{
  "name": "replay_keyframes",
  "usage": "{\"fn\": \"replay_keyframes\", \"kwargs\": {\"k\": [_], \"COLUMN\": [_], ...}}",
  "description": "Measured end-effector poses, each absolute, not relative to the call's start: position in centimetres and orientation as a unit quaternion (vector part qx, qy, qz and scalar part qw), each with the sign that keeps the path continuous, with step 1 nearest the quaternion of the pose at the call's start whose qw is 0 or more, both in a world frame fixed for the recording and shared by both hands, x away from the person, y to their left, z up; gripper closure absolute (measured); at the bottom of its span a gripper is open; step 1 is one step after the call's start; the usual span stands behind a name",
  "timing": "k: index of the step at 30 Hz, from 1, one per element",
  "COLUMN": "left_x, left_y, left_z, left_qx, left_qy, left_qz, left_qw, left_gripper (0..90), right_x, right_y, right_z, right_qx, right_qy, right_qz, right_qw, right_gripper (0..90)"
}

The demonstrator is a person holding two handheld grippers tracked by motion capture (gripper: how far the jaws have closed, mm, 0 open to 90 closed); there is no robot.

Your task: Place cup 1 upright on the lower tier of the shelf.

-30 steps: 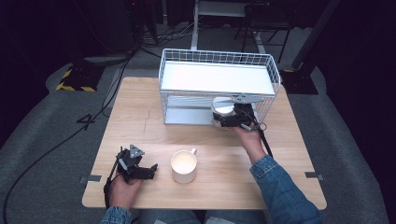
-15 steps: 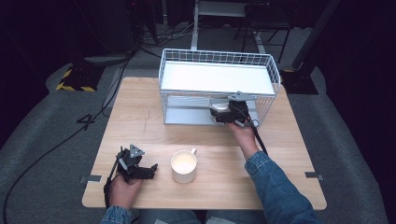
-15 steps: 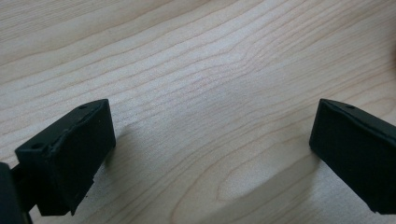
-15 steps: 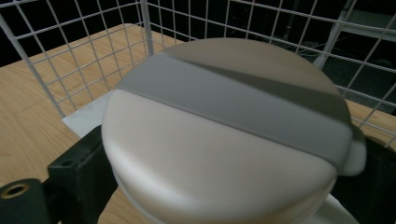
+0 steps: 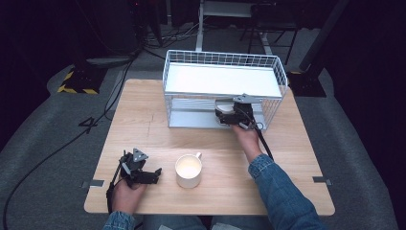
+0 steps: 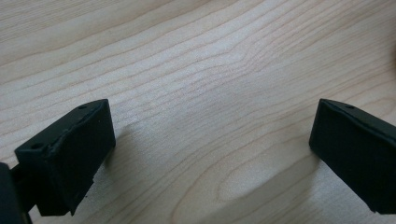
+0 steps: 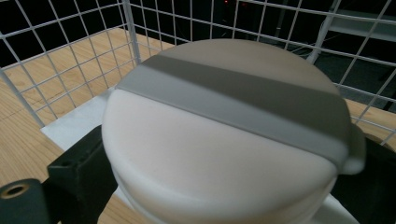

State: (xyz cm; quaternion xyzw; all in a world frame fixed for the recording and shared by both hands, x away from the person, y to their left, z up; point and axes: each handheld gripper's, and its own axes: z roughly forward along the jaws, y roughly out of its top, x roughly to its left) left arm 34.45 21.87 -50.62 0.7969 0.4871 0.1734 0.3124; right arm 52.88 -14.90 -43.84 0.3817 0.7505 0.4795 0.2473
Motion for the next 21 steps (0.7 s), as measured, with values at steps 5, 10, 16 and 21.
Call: {"fn": "replay_keyframes", "kwargs": {"k": [5,10,16,21], "left_x": [34.5,34.4,34.4,34.4], "left_y": [21.9,21.9,21.9,21.9], "left_z": [-50.6,-50.6,-50.6,-50.6], "left_qx": [0.797,0.797,0.797,0.797], "left_qy": [0.487,0.487,0.487,0.487], "left_qz": [0.173,0.173,0.173,0.173], "left_qw": [0.312,0.312,0.312,0.312], "left_gripper": [0.7,0.7,0.7,0.7], "right_x": [52.8,52.7,52.3,52.4], "right_y": [-14.6,-14.3,-13.9,-13.9], "right_z": [-43.9,-44.2,-44.4,-44.9], "right_qx": [0.378,0.378,0.376,0.383], "right_qy": [0.751,0.749,0.747,0.746], "right_qz": [0.478,0.48,0.483,0.483], "right_qw": [0.254,0.255,0.258,0.252], "right_gripper": [6.9,6.9,6.9,6.8]}}
